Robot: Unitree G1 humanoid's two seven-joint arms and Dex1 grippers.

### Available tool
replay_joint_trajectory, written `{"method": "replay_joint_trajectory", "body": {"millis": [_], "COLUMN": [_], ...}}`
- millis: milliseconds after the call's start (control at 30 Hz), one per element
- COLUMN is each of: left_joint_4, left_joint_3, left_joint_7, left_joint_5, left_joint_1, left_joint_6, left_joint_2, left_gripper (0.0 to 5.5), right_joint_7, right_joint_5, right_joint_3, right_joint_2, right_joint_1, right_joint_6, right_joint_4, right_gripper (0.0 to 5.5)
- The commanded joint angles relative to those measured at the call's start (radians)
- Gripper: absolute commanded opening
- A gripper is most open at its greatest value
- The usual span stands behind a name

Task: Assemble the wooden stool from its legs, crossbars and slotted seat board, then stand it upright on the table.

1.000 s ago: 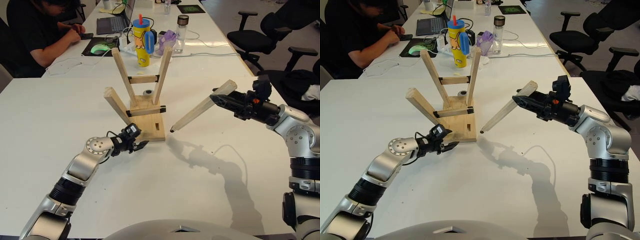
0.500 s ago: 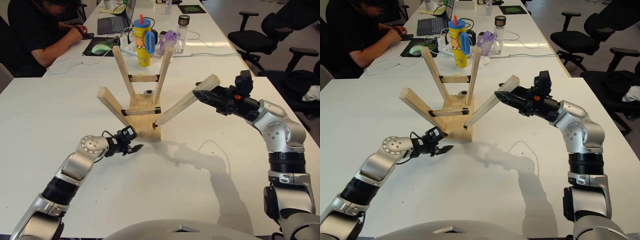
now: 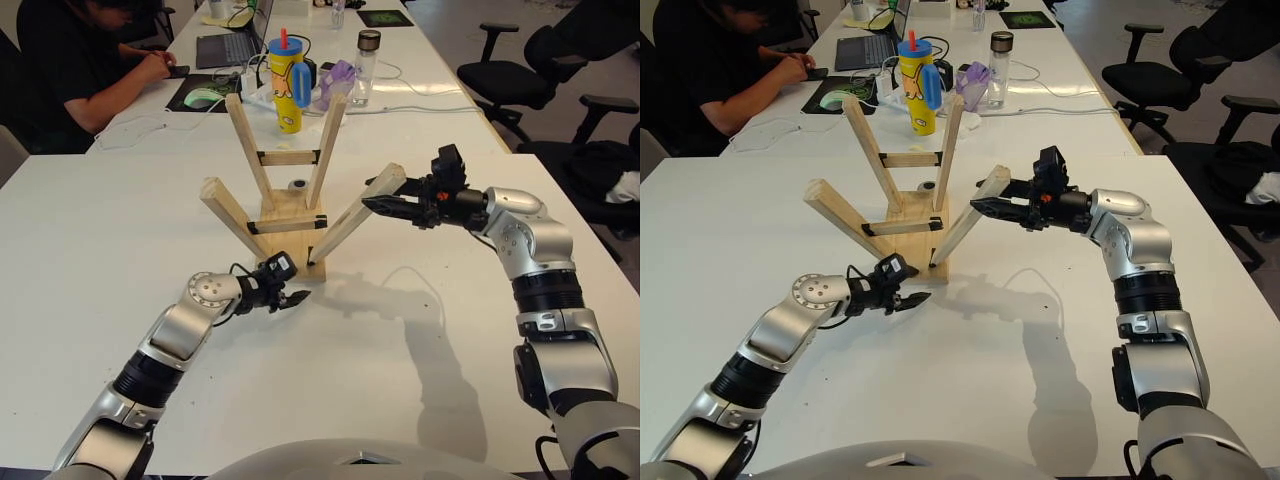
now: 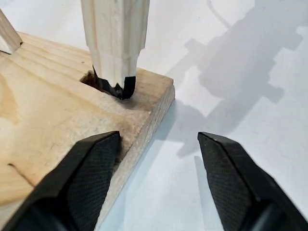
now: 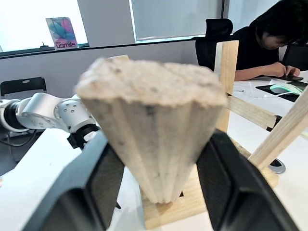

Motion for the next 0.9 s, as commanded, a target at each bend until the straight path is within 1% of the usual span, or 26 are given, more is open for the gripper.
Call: {"method": "replay_joint_trajectory", "body": {"millis": [33, 200, 400, 667, 900], "left_joint_4": [0.048, 0.074, 0.092, 0.094, 0.096], "left_joint_3": [-0.031, -0.055, -0.059, -0.063, -0.060], "left_joint_7": [0.002, -0.005, -0.005, -0.001, -0.001], "left_joint_5": [0.030, 0.047, 0.053, 0.057, 0.059], "left_joint_1": [0.001, 0.009, 0.017, 0.031, 0.035], "left_joint_6": [0.024, 0.019, 0.013, 0.010, 0.012], "left_joint_2": [-0.010, -0.013, -0.024, -0.032, -0.039], "left_gripper": [3.01, 3.01, 3.01, 3.01, 3.01], "right_joint_7": [0.064, 0.159, 0.251, 0.253, 0.271], "right_joint_5": [-0.070, -0.136, -0.207, -0.271, -0.278], "right_joint_3": [0.042, 0.091, 0.132, 0.138, 0.151], "right_joint_2": [-0.001, -0.008, -0.008, 0.005, -0.003], "right_joint_1": [-0.089, -0.176, -0.276, -0.335, -0.397], "right_joint_6": [-0.052, -0.090, -0.124, -0.198, -0.201], "right_joint_4": [0.076, 0.166, 0.276, 0.408, 0.458], "right_gripper": [2.06, 2.05, 2.05, 2.04, 2.04]}}
